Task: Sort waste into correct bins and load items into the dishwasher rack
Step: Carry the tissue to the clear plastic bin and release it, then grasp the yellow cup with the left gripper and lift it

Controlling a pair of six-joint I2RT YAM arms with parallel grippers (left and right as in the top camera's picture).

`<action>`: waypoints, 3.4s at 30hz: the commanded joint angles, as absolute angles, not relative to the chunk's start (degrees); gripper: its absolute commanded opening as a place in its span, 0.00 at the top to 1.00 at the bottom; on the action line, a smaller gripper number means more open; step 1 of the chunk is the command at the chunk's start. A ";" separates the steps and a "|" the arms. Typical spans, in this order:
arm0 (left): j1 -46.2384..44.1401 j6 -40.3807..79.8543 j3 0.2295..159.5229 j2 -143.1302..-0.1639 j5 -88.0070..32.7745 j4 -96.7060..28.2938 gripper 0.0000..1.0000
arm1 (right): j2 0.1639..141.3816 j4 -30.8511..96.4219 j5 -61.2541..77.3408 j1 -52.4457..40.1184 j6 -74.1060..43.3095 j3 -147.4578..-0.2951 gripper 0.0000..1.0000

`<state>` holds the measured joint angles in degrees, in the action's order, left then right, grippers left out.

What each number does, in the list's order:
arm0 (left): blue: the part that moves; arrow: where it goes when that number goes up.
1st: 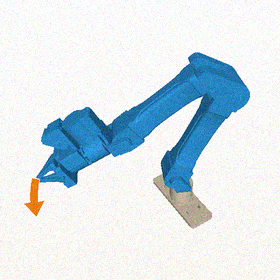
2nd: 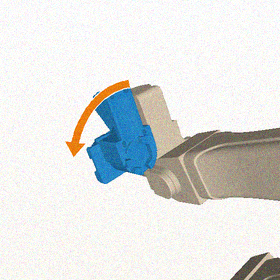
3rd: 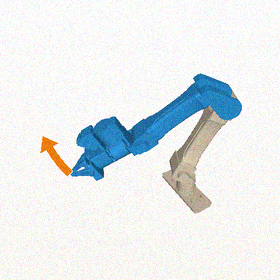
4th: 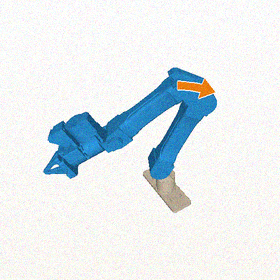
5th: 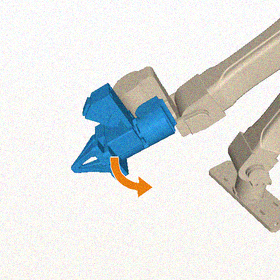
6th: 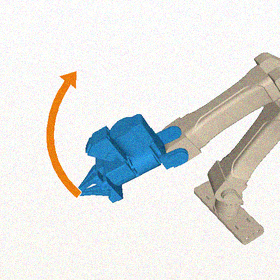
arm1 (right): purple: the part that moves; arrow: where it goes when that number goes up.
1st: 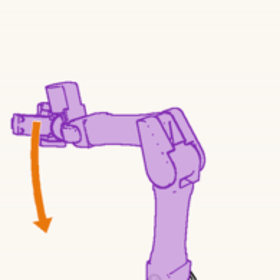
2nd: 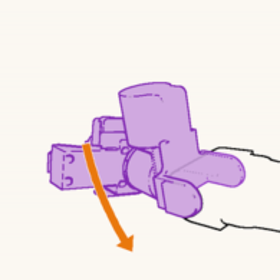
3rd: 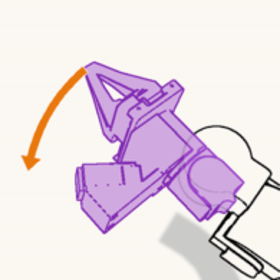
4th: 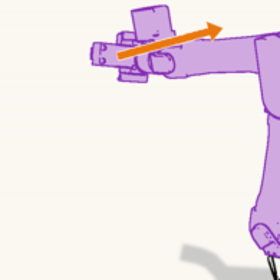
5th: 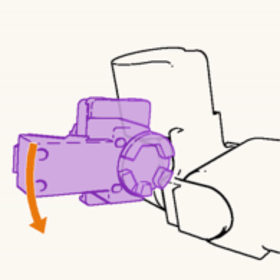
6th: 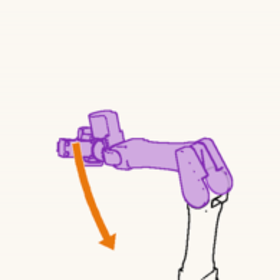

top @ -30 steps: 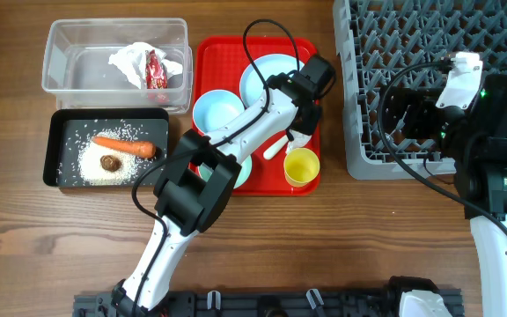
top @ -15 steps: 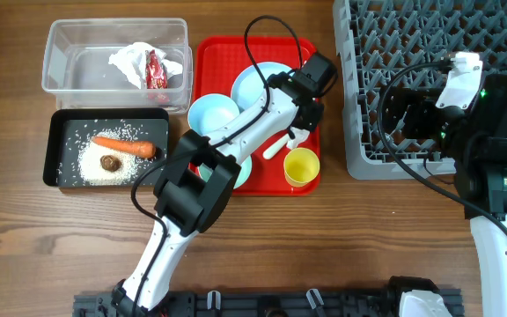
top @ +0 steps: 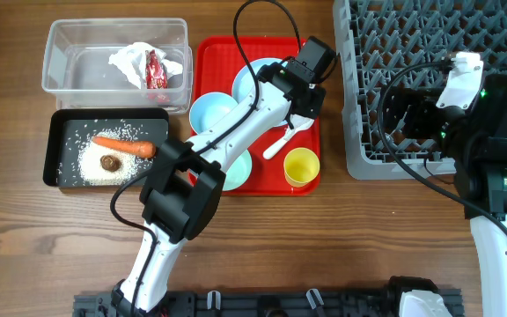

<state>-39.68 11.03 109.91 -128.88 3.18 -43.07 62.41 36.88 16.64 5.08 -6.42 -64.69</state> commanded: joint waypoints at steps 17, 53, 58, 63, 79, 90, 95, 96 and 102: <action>-16.10 20.97 111.13 -114.39 7.16 -43.42 0.96 | 62.81 37.12 16.05 5.32 -6.00 -65.67 0.00; -38.39 -5.98 106.32 -120.57 -13.82 -66.35 0.10 | 69.01 28.60 29.61 5.32 -8.03 -65.67 0.00; -39.59 -5.50 102.69 -121.67 -13.78 -68.01 0.18 | 69.01 30.35 28.32 5.32 -7.62 -65.67 0.00; -38.72 -3.95 99.74 -121.67 -12.27 -66.13 0.26 | 69.01 30.85 28.34 5.32 -7.62 -65.67 0.00; -31.81 9.93 94.54 -113.60 -15.97 -57.76 0.96 | 69.01 31.20 27.99 5.32 -7.81 -65.67 0.00; -7.92 11.40 94.87 -106.08 -74.65 -37.60 0.96 | 74.81 21.82 55.18 5.30 -6.76 -65.65 0.00; -7.57 11.33 94.87 -106.08 -77.34 -34.65 0.96 | 84.60 3.51 75.07 3.84 -13.69 -65.65 0.00; -7.68 11.14 94.87 -106.19 -77.32 -33.93 0.96 | 86.41 -0.21 77.25 2.92 -15.81 -65.65 0.00; -9.30 11.22 94.87 -108.51 -73.87 -33.19 0.96 | 90.13 -20.34 79.79 -3.53 -26.92 -65.65 0.00</action>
<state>-8.25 11.14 94.85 -106.43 -74.48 -33.19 89.89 -16.21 75.13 -1.26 -21.04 -64.93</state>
